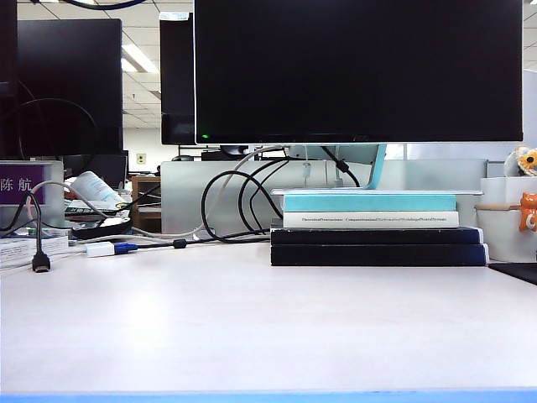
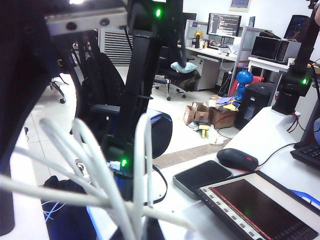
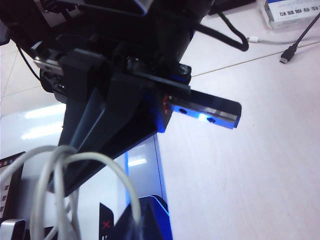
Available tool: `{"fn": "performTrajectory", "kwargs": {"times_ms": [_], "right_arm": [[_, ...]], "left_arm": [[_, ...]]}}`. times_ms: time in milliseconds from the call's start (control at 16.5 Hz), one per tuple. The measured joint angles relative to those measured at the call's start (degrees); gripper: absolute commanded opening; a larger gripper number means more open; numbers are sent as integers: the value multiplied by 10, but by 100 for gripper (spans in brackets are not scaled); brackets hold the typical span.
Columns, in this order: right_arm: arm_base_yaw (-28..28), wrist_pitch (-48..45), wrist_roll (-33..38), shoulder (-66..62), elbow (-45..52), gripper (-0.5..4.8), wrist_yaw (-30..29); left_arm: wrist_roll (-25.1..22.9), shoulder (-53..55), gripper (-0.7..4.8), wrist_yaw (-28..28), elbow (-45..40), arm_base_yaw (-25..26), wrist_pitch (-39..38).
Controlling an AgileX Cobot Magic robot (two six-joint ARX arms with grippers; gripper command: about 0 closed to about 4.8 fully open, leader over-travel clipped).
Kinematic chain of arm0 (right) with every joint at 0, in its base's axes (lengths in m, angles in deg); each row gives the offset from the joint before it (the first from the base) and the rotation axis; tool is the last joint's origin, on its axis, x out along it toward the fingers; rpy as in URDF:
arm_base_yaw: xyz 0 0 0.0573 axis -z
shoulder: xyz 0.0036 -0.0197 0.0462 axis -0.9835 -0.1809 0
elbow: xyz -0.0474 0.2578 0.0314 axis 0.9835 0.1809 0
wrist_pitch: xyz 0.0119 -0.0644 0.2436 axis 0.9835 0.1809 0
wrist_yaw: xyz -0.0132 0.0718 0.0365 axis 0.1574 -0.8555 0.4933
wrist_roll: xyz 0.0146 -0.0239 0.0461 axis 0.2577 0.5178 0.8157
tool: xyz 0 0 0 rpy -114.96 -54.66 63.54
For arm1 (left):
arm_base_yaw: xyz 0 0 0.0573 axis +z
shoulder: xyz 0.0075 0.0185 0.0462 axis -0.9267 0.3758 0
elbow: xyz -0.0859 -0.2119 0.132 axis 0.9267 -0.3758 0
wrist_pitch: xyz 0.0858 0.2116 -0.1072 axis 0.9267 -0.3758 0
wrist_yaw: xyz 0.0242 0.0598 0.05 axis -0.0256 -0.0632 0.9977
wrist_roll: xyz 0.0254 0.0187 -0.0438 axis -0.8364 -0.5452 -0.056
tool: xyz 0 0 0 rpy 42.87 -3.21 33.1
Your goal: Unfold the white charging cable into a straight cable.
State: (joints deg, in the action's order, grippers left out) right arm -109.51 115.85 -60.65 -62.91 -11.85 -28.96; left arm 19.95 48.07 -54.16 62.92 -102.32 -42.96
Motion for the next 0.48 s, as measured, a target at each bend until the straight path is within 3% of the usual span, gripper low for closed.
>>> {"fn": "performTrajectory", "kwargs": {"times_ms": [303,484], "right_arm": [[0,-54,23,0,0,-6,100],[-1,-116,74,0,0,-6,129]], "left_arm": [[23,0,-5,23,0,-1,3],[23,0,-5,60,0,-40,11]]}}
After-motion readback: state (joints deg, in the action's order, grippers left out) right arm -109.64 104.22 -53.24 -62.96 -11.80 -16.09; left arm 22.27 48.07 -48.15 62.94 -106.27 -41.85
